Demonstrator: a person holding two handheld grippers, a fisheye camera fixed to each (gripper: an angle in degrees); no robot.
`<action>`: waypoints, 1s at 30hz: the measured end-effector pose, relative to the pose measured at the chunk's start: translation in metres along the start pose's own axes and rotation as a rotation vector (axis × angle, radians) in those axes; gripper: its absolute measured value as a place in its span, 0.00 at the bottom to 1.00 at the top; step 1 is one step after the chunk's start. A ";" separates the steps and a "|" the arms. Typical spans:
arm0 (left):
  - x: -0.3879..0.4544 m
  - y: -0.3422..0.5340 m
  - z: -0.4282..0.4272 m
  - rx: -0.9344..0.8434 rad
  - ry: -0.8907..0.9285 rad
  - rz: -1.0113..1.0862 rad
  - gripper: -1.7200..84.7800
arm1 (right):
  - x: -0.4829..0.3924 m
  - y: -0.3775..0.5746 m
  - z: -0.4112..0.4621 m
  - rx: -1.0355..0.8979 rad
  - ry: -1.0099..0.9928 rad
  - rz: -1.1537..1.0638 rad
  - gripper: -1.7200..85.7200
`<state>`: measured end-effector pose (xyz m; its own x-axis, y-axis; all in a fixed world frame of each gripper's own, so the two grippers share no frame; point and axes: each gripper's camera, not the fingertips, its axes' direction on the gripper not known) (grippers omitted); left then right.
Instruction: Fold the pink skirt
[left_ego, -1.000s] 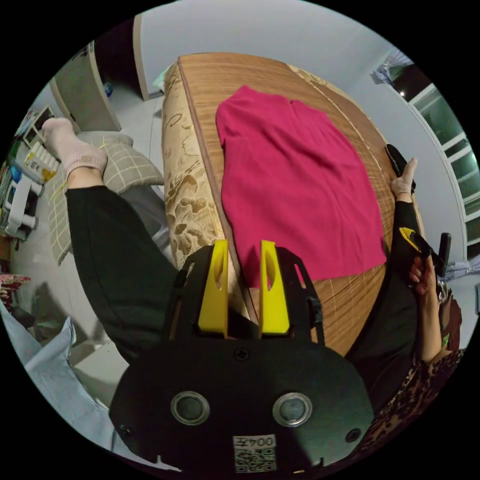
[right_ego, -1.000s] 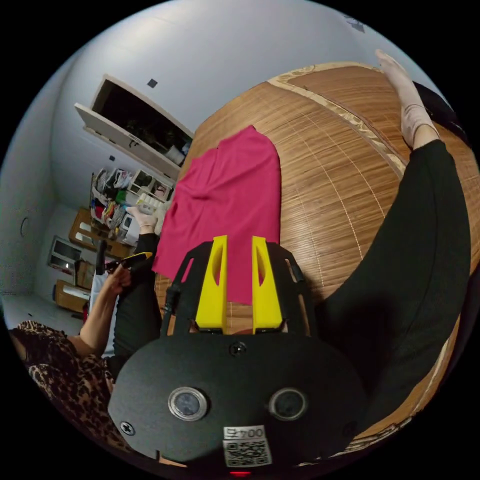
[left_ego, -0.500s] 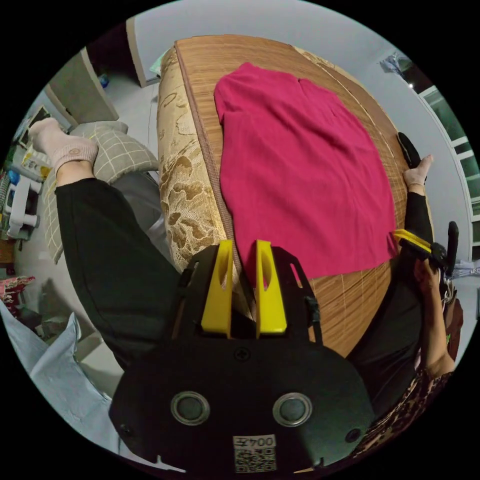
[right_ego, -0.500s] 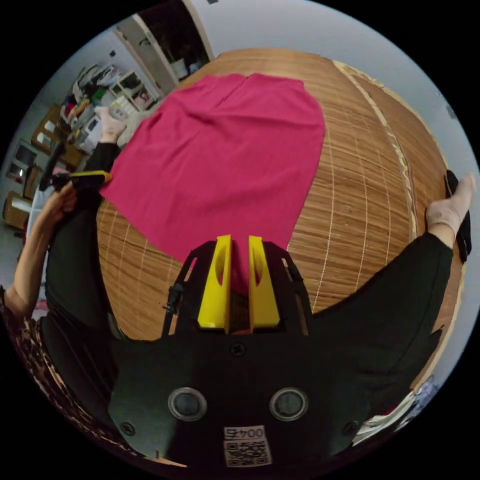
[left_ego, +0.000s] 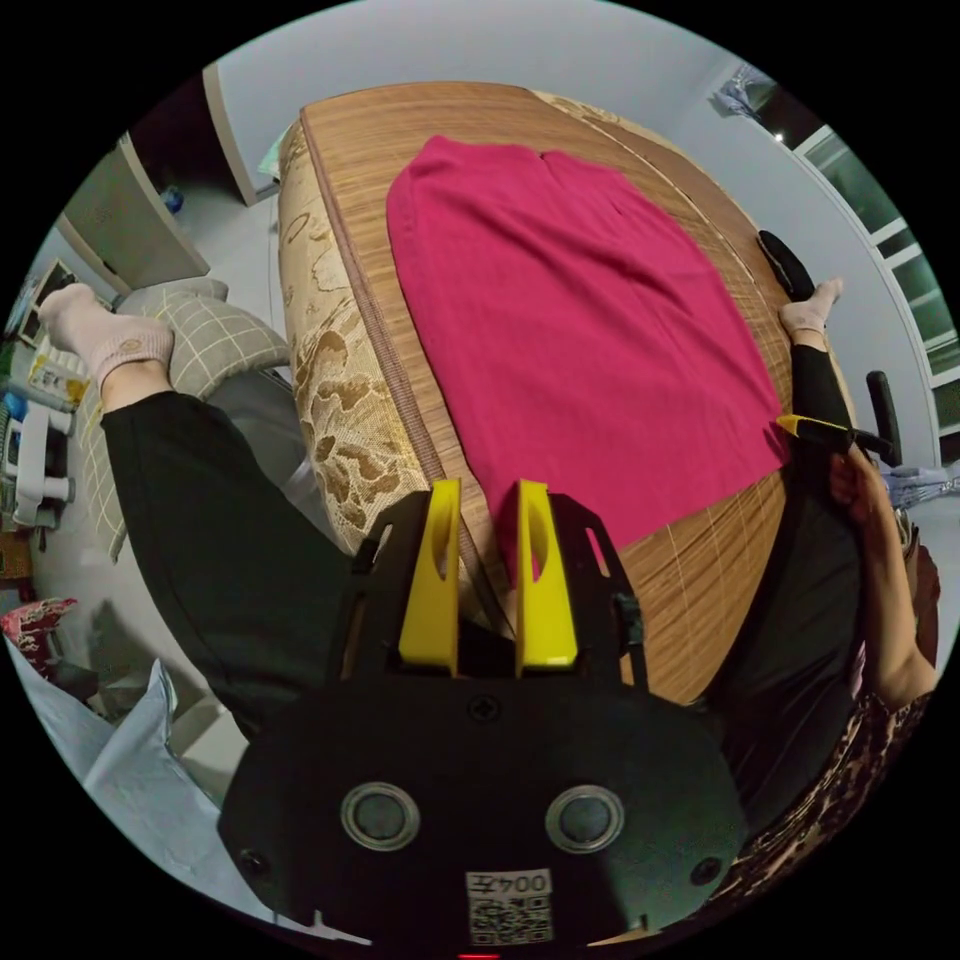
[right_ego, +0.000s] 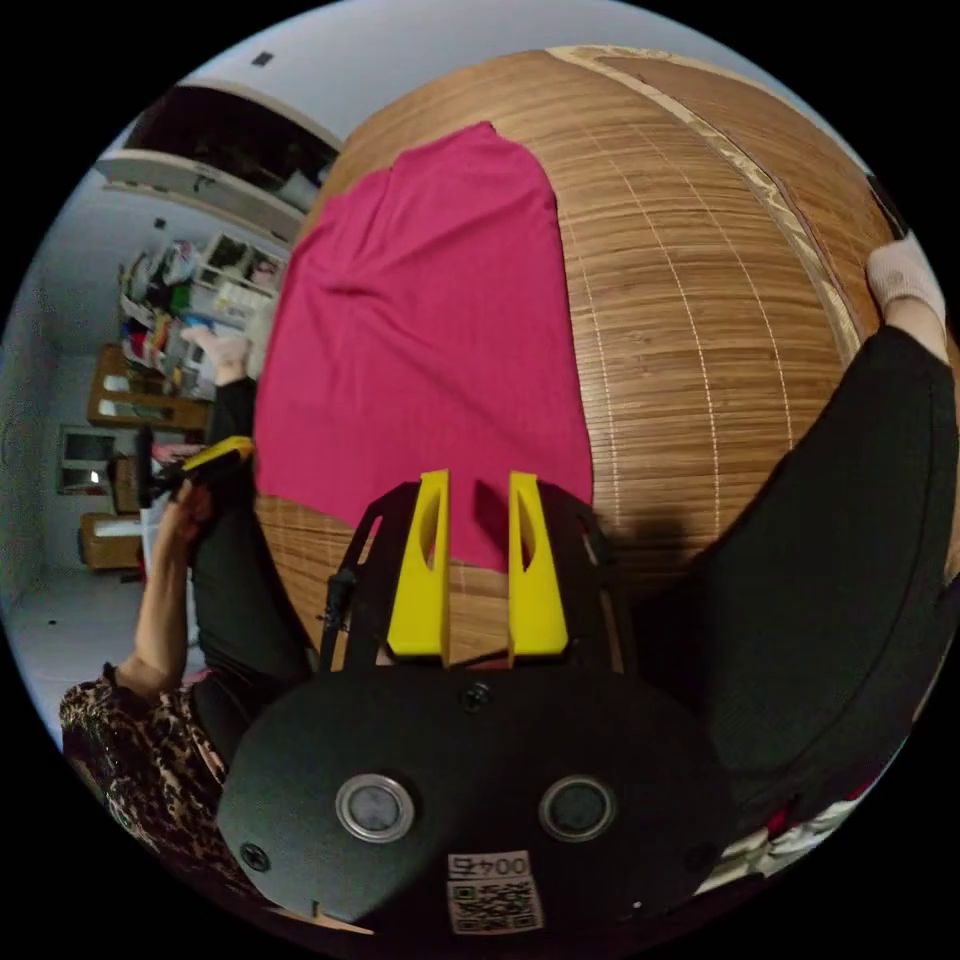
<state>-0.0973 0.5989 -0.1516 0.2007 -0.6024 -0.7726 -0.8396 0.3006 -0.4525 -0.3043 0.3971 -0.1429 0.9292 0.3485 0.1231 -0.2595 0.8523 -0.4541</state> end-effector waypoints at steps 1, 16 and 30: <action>0.000 0.000 0.001 -0.003 0.001 0.003 0.11 | 0.002 0.001 0.000 0.017 -0.004 0.001 0.13; -0.010 -0.002 0.042 -0.137 0.058 0.030 0.09 | 0.032 0.005 0.037 0.111 0.046 -0.097 0.11; 0.039 -0.011 0.050 -0.006 0.234 0.137 0.04 | 0.043 0.012 0.086 0.146 0.101 -0.216 0.11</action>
<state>-0.0548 0.6094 -0.1989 -0.0369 -0.7108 -0.7024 -0.8539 0.3876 -0.3474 -0.2902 0.4560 -0.0669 0.9868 0.1181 0.1110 -0.0808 0.9522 -0.2944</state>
